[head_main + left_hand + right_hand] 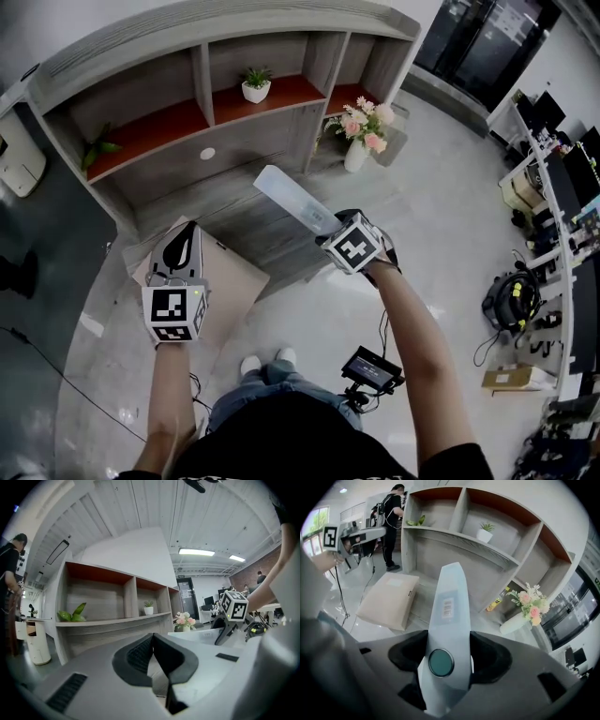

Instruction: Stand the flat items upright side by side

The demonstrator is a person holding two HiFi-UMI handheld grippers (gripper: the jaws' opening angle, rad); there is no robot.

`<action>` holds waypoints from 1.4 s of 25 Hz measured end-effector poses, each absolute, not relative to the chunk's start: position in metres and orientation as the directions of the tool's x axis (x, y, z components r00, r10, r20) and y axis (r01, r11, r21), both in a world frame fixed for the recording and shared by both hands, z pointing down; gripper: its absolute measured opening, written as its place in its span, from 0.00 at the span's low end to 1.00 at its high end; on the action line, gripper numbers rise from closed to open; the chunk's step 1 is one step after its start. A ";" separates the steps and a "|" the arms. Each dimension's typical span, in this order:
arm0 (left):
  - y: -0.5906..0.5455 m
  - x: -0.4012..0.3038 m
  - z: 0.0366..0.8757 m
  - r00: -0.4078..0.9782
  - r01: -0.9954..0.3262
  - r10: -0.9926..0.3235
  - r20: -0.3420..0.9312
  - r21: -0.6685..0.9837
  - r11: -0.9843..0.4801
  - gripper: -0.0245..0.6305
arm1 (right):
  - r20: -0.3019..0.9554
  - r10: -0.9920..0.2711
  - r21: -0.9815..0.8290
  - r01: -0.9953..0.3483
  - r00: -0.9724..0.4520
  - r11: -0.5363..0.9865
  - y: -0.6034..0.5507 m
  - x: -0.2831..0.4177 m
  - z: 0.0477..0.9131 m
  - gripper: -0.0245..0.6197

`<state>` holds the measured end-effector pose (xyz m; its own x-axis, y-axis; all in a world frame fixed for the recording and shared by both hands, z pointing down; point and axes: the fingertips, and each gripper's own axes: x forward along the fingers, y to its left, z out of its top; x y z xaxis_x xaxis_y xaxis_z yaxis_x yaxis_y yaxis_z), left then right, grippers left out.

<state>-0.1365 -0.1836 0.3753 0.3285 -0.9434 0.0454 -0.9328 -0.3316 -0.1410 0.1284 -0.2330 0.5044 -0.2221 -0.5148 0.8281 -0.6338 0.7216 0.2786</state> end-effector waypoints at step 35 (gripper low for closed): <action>-0.244 -0.117 0.382 0.187 -0.965 -0.979 0.086 -0.171 -0.199 0.05 | 0.992 -0.111 0.060 -0.524 -0.066 0.850 -0.320 0.175 0.518 0.51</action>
